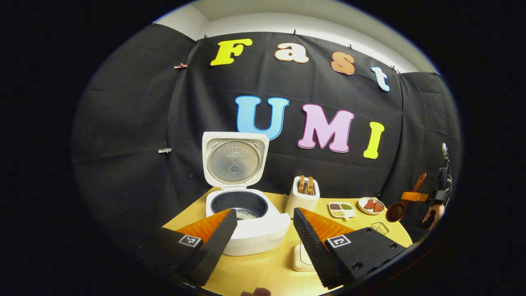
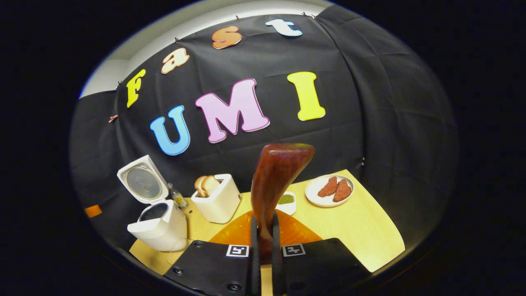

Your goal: Close the left gripper, press the button to open the rice cooker; take a wooden spoon from the chopstick holder with the right hand, scoop a spoonful of rice and pour it into the rice cooker, then put the wooden spoon back into the chopstick holder.

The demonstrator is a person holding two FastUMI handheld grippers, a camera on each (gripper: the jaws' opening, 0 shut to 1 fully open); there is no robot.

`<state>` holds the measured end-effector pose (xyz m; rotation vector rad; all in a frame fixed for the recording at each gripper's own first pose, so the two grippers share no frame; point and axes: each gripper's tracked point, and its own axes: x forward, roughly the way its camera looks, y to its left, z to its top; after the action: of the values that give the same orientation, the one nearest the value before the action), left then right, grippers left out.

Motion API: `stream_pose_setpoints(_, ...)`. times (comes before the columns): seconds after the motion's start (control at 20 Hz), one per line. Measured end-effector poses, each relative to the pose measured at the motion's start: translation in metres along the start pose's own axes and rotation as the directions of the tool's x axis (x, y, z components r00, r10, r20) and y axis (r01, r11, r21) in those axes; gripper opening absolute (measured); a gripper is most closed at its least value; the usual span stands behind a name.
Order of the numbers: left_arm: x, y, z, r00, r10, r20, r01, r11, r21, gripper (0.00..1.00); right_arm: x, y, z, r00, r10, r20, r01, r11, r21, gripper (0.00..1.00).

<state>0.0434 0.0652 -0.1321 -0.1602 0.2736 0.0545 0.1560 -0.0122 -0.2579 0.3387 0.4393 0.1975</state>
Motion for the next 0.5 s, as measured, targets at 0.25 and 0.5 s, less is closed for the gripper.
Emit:
stream_pose_setpoints(0.25, -0.004, 0.001, 0.001, 1.0, 0.026, -0.011, -0.025, 0.999, 0.03, 0.95, 0.025, -0.032, -0.045, 0.997, -0.029, -0.073, 0.027, 0.999, -0.027, 0.15)
stream_pose_setpoints(0.5, -0.007, 0.0, 0.001, 0.999, 0.044, -0.017, -0.043, 0.997, 0.058, 0.95, 0.051, -0.043, -0.076, 0.99, -0.016, -0.14, 0.02, 0.999, 0.026, 0.15)
